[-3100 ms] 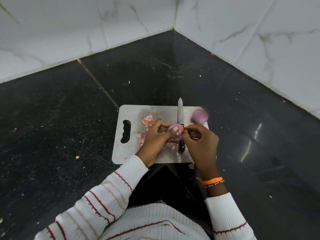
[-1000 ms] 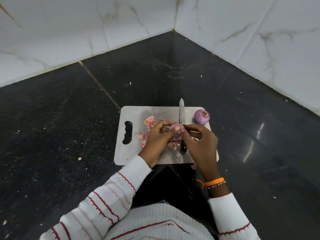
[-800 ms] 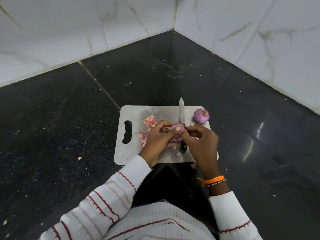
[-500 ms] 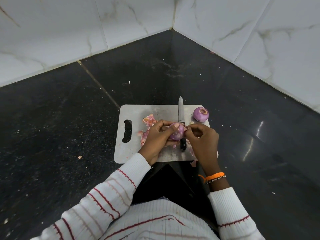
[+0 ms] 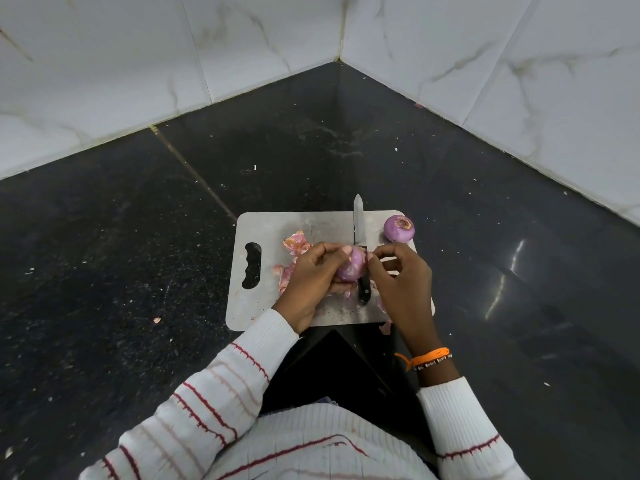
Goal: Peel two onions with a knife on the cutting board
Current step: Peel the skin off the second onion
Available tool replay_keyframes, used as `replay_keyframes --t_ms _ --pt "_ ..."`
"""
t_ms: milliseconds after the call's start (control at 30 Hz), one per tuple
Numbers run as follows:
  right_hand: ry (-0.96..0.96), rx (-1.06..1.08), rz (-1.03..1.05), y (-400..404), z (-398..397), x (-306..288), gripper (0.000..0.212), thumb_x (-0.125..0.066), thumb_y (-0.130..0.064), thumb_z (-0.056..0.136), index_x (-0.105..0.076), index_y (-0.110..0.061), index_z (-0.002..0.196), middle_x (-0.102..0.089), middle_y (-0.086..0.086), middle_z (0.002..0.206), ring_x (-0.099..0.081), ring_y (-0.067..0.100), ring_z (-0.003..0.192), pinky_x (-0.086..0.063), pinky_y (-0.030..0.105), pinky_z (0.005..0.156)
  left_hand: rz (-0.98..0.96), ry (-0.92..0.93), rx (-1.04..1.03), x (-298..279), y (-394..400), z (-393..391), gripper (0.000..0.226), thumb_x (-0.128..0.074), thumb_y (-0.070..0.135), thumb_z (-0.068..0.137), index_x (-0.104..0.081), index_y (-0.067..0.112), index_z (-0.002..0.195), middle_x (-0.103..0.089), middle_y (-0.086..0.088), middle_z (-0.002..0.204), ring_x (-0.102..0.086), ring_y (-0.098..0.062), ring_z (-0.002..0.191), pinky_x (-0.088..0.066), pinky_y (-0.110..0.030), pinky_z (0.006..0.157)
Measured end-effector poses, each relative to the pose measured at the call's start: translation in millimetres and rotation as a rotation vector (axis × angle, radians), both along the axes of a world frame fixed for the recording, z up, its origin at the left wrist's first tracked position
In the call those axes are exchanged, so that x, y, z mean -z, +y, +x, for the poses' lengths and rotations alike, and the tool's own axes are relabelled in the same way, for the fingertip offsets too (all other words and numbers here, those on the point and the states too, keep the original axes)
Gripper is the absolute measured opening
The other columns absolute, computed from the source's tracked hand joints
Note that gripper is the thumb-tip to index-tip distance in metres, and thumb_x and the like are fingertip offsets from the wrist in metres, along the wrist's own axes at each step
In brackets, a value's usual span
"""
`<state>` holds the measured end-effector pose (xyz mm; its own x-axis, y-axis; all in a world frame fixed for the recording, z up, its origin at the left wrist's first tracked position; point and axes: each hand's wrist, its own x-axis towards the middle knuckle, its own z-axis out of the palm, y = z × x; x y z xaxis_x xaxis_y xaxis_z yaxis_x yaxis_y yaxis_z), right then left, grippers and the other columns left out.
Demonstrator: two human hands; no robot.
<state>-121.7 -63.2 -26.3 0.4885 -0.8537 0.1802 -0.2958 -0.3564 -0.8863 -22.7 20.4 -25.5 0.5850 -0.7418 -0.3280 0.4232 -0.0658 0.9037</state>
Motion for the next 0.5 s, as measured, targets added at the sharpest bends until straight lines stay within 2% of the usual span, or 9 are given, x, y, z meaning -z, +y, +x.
replay_keyframes --t_ms 133,233,300,400,500 --pt "-0.005 0.018 0.016 -6.7 -3.7 5.4 0.008 -0.066 -0.008 0.083 -0.065 -0.014 0.077 -0.064 -0.006 0.074 -0.065 0.016 0.069 -0.052 0.024 0.067 -0.035 -0.008 0.002 0.3 0.3 4.6 0.019 -0.055 0.024 0.094 -0.063 0.013 0.107 -0.064 -0.006 0.111 -0.067 -0.021 0.097 -0.059 -0.028 0.074" --pt "-0.049 0.02 0.032 -4.8 -0.5 2.9 0.009 -0.062 -0.013 0.087 -0.065 -0.016 0.079 -0.066 -0.004 0.076 -0.065 0.019 0.073 -0.055 0.032 0.071 -0.061 -0.003 -0.018 0.2 0.7 7.0 0.024 -0.058 0.022 0.092 -0.062 0.009 0.111 -0.065 -0.005 0.11 -0.068 -0.02 0.097 -0.059 -0.029 0.075" --pt "-0.053 0.012 0.008 0.2 2.9 -1.1 0.011 -0.059 -0.017 0.09 -0.064 -0.017 0.081 -0.063 -0.009 0.075 -0.063 0.013 0.072 -0.052 0.027 0.068 -0.054 -0.009 -0.023 0.6 0.9 5.9 0.028 -0.061 0.022 0.09 -0.061 0.007 0.113 -0.065 -0.007 0.111 -0.068 -0.021 0.097 -0.06 -0.03 0.074" --pt "-0.026 -0.001 -0.047 5.3 5.3 -2.9 0.008 -0.06 -0.018 0.089 -0.061 -0.016 0.081 -0.061 -0.008 0.077 -0.059 0.011 0.07 -0.046 0.019 0.062 -0.056 -0.024 -0.008 0.1 1.1 2.6 0.031 -0.062 0.022 0.088 -0.06 0.005 0.114 -0.065 -0.004 0.104 -0.069 -0.021 0.096 -0.06 -0.029 0.072" --pt "-0.021 -0.004 -0.076 3.8 4.8 -0.8 0.009 -0.06 -0.015 0.089 -0.058 -0.017 0.08 -0.057 -0.013 0.074 -0.057 0.008 0.069 -0.045 0.017 0.061 -0.053 -0.021 0.008 -1.1 0.1 0.2 0.029 -0.061 0.021 0.089 -0.06 0.005 0.113 -0.065 -0.003 0.103 -0.068 -0.019 0.094 -0.059 -0.026 0.07"
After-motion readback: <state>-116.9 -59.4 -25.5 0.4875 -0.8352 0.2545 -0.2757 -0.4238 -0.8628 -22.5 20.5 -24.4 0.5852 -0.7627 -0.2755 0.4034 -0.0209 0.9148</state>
